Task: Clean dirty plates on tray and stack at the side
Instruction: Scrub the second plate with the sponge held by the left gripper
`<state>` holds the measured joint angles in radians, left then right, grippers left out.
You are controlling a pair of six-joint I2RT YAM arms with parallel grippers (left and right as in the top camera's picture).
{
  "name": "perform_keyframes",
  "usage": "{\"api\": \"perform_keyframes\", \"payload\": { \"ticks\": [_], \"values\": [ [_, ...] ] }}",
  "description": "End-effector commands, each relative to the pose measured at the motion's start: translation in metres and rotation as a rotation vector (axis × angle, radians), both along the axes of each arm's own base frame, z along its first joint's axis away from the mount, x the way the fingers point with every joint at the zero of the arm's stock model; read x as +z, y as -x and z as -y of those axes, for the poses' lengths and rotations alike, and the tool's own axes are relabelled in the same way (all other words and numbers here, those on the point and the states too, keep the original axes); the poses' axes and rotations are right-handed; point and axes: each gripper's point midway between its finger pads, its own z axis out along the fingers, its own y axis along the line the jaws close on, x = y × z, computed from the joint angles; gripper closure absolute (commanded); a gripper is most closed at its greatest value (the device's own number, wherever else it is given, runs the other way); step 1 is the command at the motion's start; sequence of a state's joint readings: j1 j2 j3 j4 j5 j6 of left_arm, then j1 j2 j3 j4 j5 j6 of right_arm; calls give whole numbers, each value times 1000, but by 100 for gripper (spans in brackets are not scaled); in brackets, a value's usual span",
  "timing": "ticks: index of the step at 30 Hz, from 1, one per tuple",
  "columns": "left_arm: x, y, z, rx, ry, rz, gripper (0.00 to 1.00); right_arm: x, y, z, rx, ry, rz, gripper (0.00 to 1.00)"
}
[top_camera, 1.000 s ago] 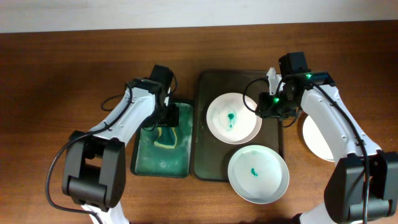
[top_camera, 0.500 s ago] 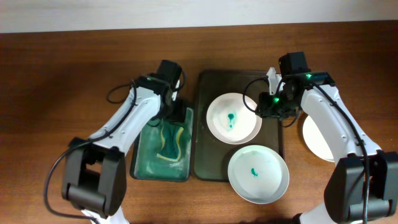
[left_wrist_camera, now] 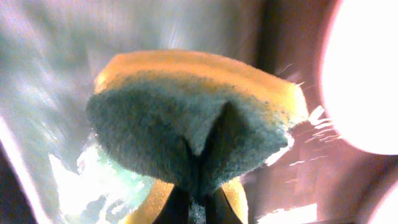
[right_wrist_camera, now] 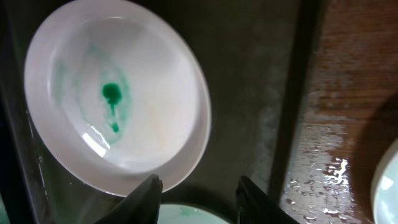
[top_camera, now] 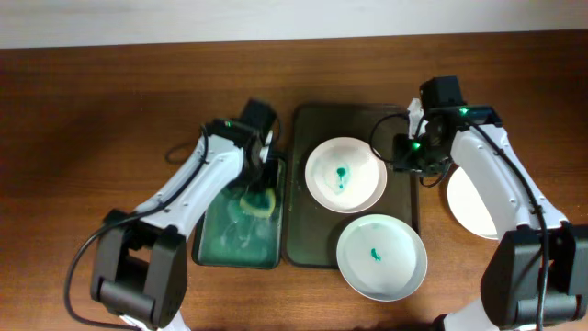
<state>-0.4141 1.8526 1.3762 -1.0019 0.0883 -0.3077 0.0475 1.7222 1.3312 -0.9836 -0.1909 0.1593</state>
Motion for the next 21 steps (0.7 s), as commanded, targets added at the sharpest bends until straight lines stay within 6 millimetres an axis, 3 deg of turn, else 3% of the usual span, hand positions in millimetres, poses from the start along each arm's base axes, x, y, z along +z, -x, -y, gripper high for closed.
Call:
{"api": "perform_keyframes", "payload": {
  "ticks": [1, 3, 5, 6, 8, 9, 13, 15, 16, 17, 19, 21],
  "values": [
    [86, -57, 32, -80, 128, 267, 100, -17, -9, -5, 100, -99, -13, 59],
    [118, -91, 69, -120, 310, 425, 100, -52, -11, -10, 102, -118, -85, 69],
    [111, -94, 94, -162, 389, 417, 100, -78, -7, -11, 102, -121, -152, 77],
    [98, -91, 108, -183, 397, 394, 100, -85, -8, -13, 106, -125, -158, 82],
    [54, -77, 147, -221, 399, 304, 100, -91, -7, -21, 127, -121, -160, 93],
    [30, -72, 162, -207, 400, 260, 100, -96, -7, -16, 66, -90, -173, 96],
    [-35, -51, 202, -184, 497, 80, 100, -113, 0, -15, 53, -80, -169, 96],
    [-60, -38, 205, -181, 489, 10, 100, -113, 0, -15, 53, -80, -170, 96],
    [-74, -38, 195, -161, 417, 6, 100, -113, 0, -15, 53, -80, -171, 96],
    [-92, -47, 161, -96, 220, 48, 100, -113, 0, -15, 53, -80, -171, 96],
    [-91, -59, 116, -50, -35, 109, 100, -113, 2, -15, 53, -80, -176, 96],
    [-69, -67, 94, -43, -176, 132, 100, -113, 1, -15, 53, -80, -174, 96]
  ]
}}
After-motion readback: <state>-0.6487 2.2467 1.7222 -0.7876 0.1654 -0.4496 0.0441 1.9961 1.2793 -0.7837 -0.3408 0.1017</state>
